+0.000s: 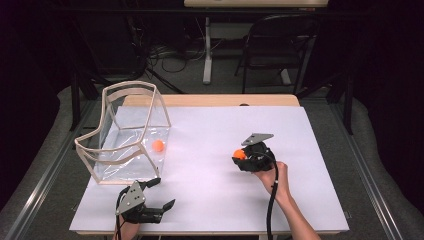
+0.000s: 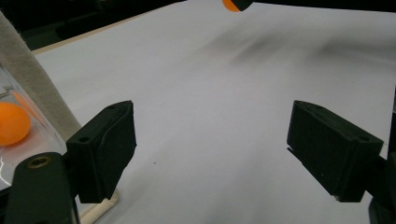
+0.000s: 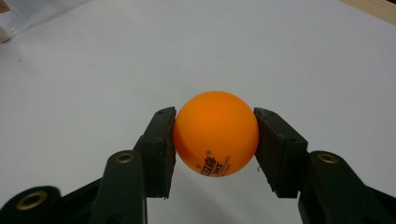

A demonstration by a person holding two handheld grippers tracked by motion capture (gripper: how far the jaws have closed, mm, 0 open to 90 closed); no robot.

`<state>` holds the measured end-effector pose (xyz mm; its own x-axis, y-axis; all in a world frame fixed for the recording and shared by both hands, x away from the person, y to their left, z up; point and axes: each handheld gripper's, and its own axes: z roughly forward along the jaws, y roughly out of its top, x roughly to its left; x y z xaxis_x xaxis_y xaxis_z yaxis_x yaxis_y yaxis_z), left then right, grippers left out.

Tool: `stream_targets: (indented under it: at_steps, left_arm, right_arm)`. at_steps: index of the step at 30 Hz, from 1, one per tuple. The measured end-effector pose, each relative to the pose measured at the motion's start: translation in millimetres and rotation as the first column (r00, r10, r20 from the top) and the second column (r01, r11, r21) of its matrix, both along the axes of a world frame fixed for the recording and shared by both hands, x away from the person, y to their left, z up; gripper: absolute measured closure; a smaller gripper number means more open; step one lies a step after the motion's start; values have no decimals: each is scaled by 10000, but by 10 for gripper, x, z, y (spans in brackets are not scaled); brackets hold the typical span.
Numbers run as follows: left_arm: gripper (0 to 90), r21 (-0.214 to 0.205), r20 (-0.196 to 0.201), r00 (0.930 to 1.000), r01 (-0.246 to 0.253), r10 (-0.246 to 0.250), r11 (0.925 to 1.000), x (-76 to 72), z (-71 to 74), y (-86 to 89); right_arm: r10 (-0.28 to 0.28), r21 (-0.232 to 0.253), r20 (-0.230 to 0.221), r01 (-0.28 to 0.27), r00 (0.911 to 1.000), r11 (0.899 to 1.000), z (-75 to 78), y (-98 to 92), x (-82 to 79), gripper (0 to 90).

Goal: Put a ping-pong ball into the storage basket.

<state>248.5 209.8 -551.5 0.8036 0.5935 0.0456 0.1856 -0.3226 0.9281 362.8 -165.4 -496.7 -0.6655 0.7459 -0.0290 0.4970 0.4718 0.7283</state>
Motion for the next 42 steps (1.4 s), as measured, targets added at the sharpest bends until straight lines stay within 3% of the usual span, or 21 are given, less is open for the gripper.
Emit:
stream_targets:
  at_steps: [16,42]
  left_arm:
    - [157,-11,-21,10000,-12,12,10000,5,-1,-5]
    - [157,-16,6,10000,44,-44,10000,22,0,-13]
  right_arm:
    - [179,142,168,-182,9997,9997,126,72,-36,509]
    - [565,60,234,-567,9981,9984,207,296,74,509]
